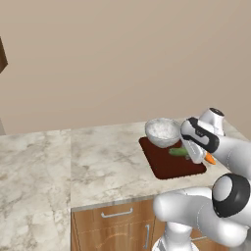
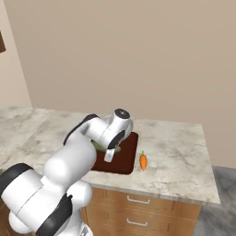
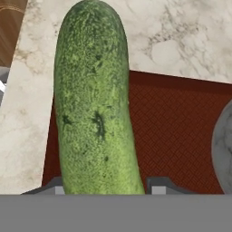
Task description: Place the two vegetables and bowl onto the tray for setting up a vegetable dip station.
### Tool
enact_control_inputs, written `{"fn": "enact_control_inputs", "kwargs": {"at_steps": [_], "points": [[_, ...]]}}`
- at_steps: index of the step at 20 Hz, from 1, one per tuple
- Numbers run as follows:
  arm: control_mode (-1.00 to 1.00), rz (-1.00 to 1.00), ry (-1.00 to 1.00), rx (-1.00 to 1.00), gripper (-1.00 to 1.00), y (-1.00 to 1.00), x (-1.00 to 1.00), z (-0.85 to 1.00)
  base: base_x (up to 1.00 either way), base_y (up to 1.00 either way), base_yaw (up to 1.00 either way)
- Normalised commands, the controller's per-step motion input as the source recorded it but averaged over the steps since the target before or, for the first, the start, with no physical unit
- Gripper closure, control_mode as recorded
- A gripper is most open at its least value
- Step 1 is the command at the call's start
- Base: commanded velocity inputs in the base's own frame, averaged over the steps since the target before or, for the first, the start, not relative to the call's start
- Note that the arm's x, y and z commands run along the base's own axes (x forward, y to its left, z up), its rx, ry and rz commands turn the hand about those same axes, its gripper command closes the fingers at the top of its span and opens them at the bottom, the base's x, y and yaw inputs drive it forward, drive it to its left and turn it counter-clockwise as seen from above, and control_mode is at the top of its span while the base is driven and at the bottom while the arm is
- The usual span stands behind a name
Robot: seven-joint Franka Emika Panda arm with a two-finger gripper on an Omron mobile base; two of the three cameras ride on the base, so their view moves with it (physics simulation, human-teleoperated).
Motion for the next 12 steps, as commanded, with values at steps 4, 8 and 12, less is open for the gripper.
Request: {"fn": "enact_control_inputs", "kwargs": {"at_steps": [4, 8, 12], "points": [[-1.00, 0.00, 0.00, 0.00, 1.00, 0.00, 0.02, -0.06, 0.00, 0.00, 0.00], [-1.00, 0.00, 0.00, 0.00, 1.00, -0.01, 0.02, -0.04, 0.00, 0.00, 0.00], [-1.00, 0.00, 0.00, 0.00, 1.00, 0.00, 0.00, -0.06, 0.00, 0.00, 0.00]]}}
